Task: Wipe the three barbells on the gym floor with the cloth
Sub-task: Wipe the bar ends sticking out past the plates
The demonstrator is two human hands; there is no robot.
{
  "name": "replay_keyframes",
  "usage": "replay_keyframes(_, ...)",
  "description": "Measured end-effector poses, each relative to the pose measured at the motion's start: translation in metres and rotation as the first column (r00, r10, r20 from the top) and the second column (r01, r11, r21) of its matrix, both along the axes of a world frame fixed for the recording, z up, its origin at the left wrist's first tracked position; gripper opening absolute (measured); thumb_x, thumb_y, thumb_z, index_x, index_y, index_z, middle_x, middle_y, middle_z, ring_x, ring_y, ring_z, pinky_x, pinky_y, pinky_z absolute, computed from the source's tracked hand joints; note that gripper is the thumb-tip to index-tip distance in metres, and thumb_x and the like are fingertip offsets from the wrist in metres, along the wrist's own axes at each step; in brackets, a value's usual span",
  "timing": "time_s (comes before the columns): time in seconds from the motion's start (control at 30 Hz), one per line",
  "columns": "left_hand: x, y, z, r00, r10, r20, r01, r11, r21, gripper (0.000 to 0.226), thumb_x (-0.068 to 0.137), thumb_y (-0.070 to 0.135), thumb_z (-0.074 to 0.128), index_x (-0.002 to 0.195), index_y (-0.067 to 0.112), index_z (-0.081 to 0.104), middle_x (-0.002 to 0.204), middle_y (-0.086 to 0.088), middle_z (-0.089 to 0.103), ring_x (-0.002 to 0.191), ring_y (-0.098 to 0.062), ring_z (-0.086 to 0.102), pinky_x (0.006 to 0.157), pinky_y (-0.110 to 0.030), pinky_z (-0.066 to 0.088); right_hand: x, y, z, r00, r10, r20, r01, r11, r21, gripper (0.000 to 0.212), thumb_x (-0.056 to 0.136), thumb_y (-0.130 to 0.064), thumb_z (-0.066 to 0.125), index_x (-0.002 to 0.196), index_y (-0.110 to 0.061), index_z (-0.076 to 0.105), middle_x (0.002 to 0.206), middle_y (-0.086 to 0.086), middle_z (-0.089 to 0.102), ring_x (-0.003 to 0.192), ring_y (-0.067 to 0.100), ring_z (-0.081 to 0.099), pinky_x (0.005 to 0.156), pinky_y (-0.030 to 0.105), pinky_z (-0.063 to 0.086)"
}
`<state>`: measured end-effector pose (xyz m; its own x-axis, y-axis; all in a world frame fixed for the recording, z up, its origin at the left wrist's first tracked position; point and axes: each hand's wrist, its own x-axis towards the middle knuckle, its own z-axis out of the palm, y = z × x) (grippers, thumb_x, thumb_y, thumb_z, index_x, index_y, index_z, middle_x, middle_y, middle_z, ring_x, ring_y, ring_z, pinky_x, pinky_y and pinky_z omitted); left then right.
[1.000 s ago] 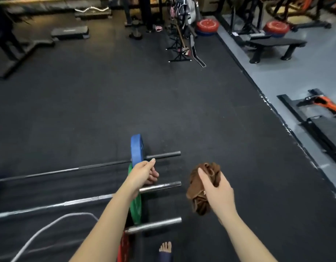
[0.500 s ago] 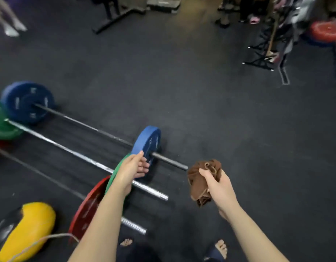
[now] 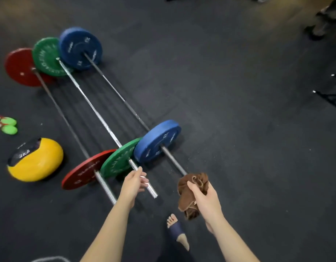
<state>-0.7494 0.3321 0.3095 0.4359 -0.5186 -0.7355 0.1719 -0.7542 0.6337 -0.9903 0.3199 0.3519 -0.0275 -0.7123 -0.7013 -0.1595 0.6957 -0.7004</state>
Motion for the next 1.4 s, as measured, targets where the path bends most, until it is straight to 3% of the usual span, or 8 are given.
replay_keyframes(0.2, -0.022, -0.035, -0.085, 0.995, 0.099, -0.019, -0.097, 0.991, 0.087, 0.039, 0.108, 0.042, 0.045, 0.100, 0.008, 0.064, 0.080, -0.007, 0.066, 0.069, -0.019, 0.059, 0.064, -0.030, 0.048, -0.027, -0.054, -0.057, 0.984, 0.145, -0.102, -0.142, 0.989, 0.034, 0.026, 0.087, -0.045, 0.075, 0.112, -0.039, 0.070, 0.102, -0.019, 0.075, 0.099, 0.006, 0.070, 0.095, 0.035, 0.055)
replay_keyframes(0.43, -0.028, -0.075, -0.219, 0.983, 0.183, 0.028, -0.185, 0.978, 0.100, 0.043, 0.109, 0.047, 0.040, 0.096, 0.014, 0.065, 0.079, -0.004, 0.065, 0.069, -0.018, 0.059, 0.068, -0.033, 0.047, 0.002, -0.141, -0.209, 0.918, 0.380, -0.113, -0.377, 0.925, 0.046, 0.013, 0.090, -0.042, 0.074, 0.094, -0.043, 0.062, 0.099, -0.020, 0.069, 0.099, 0.005, 0.065, 0.101, 0.037, 0.050)
replay_keyframes(0.6, -0.042, -0.089, -0.310, 0.970, 0.196, 0.144, -0.208, 0.975, 0.079, 0.043, 0.107, 0.053, 0.037, 0.099, 0.023, 0.066, 0.085, 0.002, 0.066, 0.077, -0.016, 0.061, 0.076, -0.035, 0.050, 0.017, -0.192, -0.321, 0.812, 0.557, -0.176, -0.570, 0.821, -0.033, 0.023, 0.088, -0.050, 0.072, 0.100, -0.033, 0.064, 0.095, -0.017, 0.069, 0.092, -0.001, 0.062, 0.089, 0.032, 0.048)
replay_keyframes(0.77, -0.050, -0.106, -0.382, 0.903, 0.025, 0.430, -0.008, 0.999, -0.042, 0.033, 0.107, 0.050, 0.036, 0.111, 0.029, 0.060, 0.105, 0.008, 0.064, 0.099, -0.011, 0.061, 0.088, -0.036, 0.048, 0.019, -0.225, -0.409, 0.663, 0.684, -0.305, -0.738, 0.665, -0.113, 0.033, 0.087, -0.060, 0.067, 0.100, -0.031, 0.056, 0.094, -0.013, 0.066, 0.090, 0.008, 0.063, 0.080, 0.034, 0.047)
replay_keyframes(0.97, -0.026, -0.149, -0.465, 0.794, -0.031, 0.607, 0.158, 0.975, -0.157, 0.025, 0.108, 0.042, 0.040, 0.114, 0.026, 0.057, 0.110, 0.009, 0.058, 0.100, -0.006, 0.054, 0.092, -0.035, 0.046, 0.082, -0.264, -0.505, 0.589, 0.658, -0.470, -0.808, 0.491, -0.325, 0.040, 0.089, -0.064, 0.059, 0.111, -0.030, 0.052, 0.105, -0.002, 0.060, 0.098, 0.024, 0.062, 0.085, 0.043, 0.051)
replay_keyframes(1.17, 0.010, -0.179, -0.543, 0.700, -0.004, 0.714, 0.242, 0.942, -0.232, 0.036, 0.104, 0.055, 0.031, 0.104, 0.028, 0.055, 0.103, 0.013, 0.056, 0.095, -0.006, 0.055, 0.092, -0.044, 0.048, 0.131, -0.300, -0.598, 0.389, 0.625, -0.677, -0.910, 0.147, -0.387, 0.052, 0.091, -0.044, 0.067, 0.130, -0.021, 0.043, 0.111, 0.006, 0.042, 0.097, 0.034, 0.059, 0.072, 0.038, 0.045)
replay_keyframes(1.3, 0.017, -0.195, -0.592, 0.638, 0.008, 0.770, 0.294, 0.921, -0.254, 0.036, 0.105, 0.054, 0.030, 0.101, 0.027, 0.052, 0.100, 0.011, 0.055, 0.093, -0.009, 0.055, 0.089, -0.044, 0.047, 0.139, -0.303, -0.643, 0.504, 0.559, -0.659, -0.837, 0.127, -0.532, 0.054, 0.089, -0.042, 0.069, 0.130, -0.019, 0.042, 0.112, 0.005, 0.039, 0.092, 0.033, 0.058, 0.073, 0.039, 0.043)
replay_keyframes(1.4, 0.020, -0.200, -0.619, 0.562, 0.076, 0.824, 0.344, 0.884, -0.316, 0.035, 0.103, 0.058, 0.027, 0.098, 0.030, 0.049, 0.099, 0.010, 0.054, 0.095, -0.011, 0.053, 0.088, -0.043, 0.044, 0.149, -0.311, -0.655, 0.533, 0.544, -0.648, -0.808, 0.102, -0.580, 0.050, 0.089, -0.049, 0.064, 0.124, -0.022, 0.041, 0.112, 0.006, 0.041, 0.092, 0.039, 0.058, 0.077, 0.045, 0.047)
